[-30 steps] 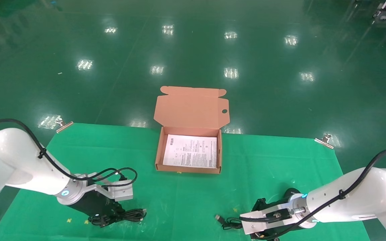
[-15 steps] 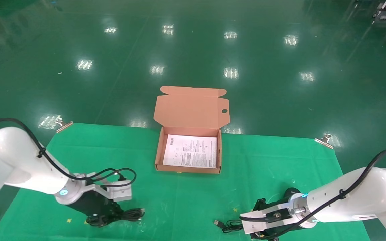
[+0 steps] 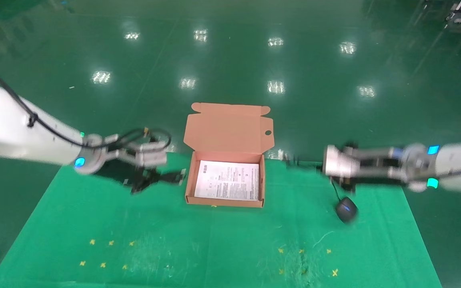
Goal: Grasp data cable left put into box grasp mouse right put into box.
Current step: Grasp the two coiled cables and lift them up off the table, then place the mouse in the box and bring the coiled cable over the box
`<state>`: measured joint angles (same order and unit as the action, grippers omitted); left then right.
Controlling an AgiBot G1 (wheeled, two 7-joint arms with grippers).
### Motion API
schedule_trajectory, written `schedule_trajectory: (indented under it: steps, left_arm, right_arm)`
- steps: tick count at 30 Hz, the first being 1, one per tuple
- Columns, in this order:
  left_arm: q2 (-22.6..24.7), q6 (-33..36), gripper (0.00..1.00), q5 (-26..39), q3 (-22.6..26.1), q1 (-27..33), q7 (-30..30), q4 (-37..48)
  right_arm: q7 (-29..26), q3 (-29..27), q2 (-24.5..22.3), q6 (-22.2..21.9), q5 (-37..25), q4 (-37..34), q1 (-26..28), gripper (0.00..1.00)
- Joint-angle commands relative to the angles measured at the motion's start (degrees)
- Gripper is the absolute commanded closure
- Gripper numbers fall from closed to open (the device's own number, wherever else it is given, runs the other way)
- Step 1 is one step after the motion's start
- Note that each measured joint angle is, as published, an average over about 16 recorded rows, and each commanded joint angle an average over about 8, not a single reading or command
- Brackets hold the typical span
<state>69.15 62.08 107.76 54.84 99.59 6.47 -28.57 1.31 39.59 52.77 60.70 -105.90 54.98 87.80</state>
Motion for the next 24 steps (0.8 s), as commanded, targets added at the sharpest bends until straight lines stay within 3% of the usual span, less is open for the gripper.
schedule_trajectory:
  steps: [1,10,19,24]
  left_arm:
    - [-0.2,-1.35,1.0,0.38,-0.16,0.86,0.89,-2.68]
    - [-0.06,-6.96,1.0,5.57,0.36,3.29,6.24,-11.0]
    - [1.48,-11.62,1.0,9.54,0.26,6.36,9.69,-12.2]
    - [1.7,-11.83,1.0,9.66,0.02,7.65,9.72,-12.22]
  right_arm:
    - [-0.5,-1.18,-0.36,-1.64,0.08,0.52,1.7,1.0]
    - [3.15,-4.1,6.62,-5.58,3.95,-2.28,9.65,1.0]
    - [13.0,-5.43,17.0,-9.82,7.6,-13.91,16.11,1.0]
    - [18.01,-6.2,20.1,-10.33,9.6,-19.04,18.35,1.0]
